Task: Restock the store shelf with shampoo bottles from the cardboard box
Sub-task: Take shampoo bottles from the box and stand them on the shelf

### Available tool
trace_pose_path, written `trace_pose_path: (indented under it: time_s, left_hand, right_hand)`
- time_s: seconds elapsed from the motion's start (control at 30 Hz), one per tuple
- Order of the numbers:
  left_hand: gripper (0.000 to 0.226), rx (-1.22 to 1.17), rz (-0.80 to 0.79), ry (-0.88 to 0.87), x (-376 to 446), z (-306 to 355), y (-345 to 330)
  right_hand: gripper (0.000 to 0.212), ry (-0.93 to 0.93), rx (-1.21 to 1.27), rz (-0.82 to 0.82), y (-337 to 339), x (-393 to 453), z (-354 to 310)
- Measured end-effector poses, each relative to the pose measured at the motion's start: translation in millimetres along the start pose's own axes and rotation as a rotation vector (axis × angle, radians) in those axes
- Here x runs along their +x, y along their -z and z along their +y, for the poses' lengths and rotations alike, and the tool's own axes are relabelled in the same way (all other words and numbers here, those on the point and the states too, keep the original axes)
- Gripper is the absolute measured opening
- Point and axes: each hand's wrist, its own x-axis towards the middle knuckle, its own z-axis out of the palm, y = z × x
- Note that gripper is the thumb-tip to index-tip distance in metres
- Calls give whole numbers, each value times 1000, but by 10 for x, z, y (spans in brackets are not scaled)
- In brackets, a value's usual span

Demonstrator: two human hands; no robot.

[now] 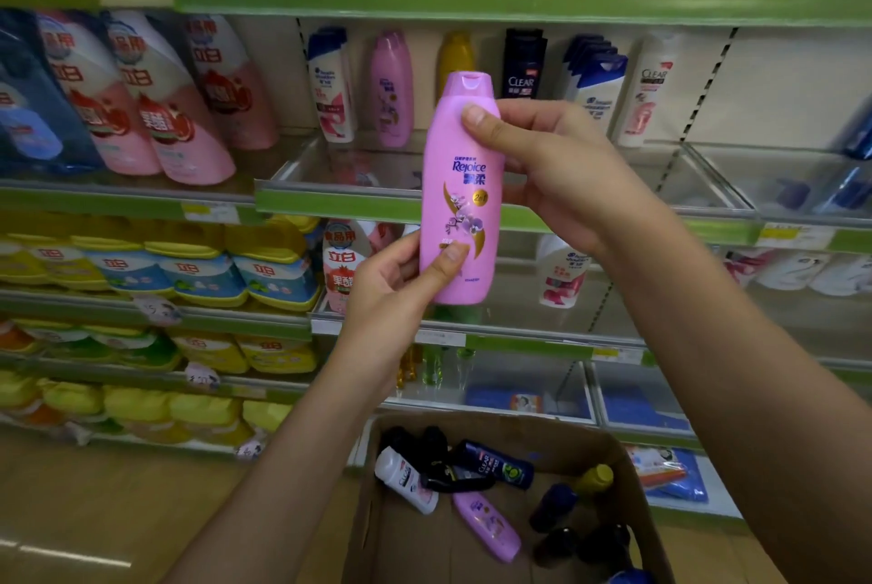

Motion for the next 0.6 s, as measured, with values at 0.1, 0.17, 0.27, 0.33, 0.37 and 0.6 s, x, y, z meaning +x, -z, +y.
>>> trace_pose_path:
  time_s: [0.1, 0.17, 0.27, 0.33, 0.37, 0.6]
  left_hand:
    - [39, -4, 33, 11, 25, -1, 220]
    - [45, 1, 53, 22, 63, 2, 392]
    - [41, 8, 56, 47, 159, 3, 683]
    - [41, 36, 36, 66, 237, 13, 895]
    - [43, 55, 23, 78, 281, 27, 1004]
    - [41, 63, -94, 74, 694, 137, 1616]
  right_hand:
    - [25, -2, -14, -23, -209, 112, 46]
    - [26, -7, -30, -26, -369, 207, 91]
    - [27, -13, -29, -17, -624, 372, 156]
    - [28, -16, -22, 3, -784, 487, 195]
    - [28, -20, -15, 17, -859, 543, 214]
    - [25, -33, 3, 104, -1281, 917, 325]
